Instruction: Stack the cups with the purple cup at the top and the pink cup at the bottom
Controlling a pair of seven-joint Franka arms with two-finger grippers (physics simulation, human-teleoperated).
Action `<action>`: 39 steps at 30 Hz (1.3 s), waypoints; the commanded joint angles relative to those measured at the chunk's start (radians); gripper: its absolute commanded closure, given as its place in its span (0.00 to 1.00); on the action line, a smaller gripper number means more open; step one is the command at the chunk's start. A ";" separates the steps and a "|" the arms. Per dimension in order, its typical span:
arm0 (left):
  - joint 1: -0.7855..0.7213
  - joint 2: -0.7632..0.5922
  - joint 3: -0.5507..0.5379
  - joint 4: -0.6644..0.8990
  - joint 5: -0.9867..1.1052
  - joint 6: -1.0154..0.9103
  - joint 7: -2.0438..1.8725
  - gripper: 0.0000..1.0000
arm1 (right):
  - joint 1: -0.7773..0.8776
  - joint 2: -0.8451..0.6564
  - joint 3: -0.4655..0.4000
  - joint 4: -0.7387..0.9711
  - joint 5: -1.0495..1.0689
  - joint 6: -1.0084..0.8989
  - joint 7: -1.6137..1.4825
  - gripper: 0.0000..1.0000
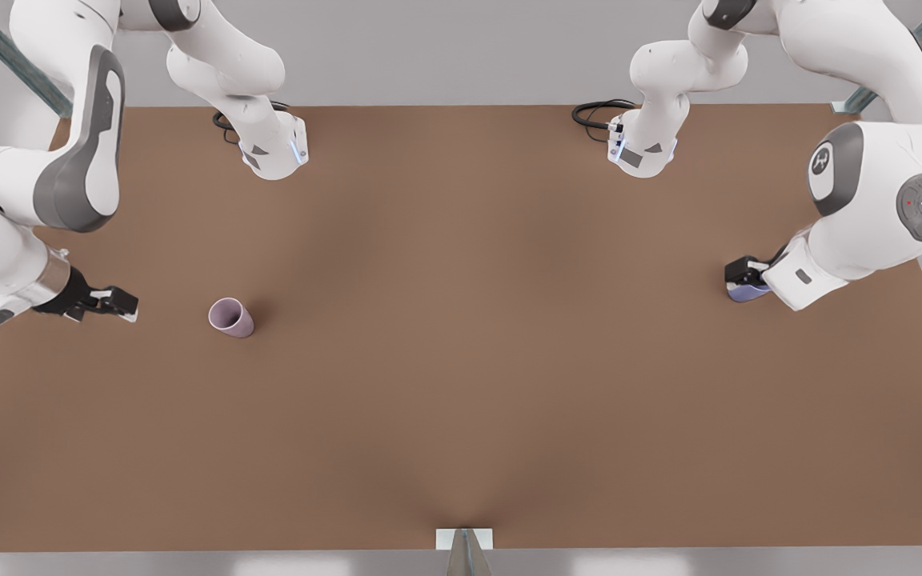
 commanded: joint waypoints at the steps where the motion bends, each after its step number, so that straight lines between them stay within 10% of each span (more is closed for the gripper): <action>1: 0.000 0.004 0.000 0.000 0.003 0.019 -0.006 0.00 | -0.005 -0.009 0.000 -0.015 0.003 0.059 -0.030 0.00; 12: -0.002 0.006 0.000 -0.006 0.009 0.010 -0.010 0.00 | -0.057 -0.147 -0.005 -0.549 0.038 0.323 -0.208 0.00; 39: -0.002 0.027 0.000 -0.007 0.007 -0.005 -0.032 0.00 | 0.004 0.052 -0.005 -0.639 0.037 0.533 -0.235 0.00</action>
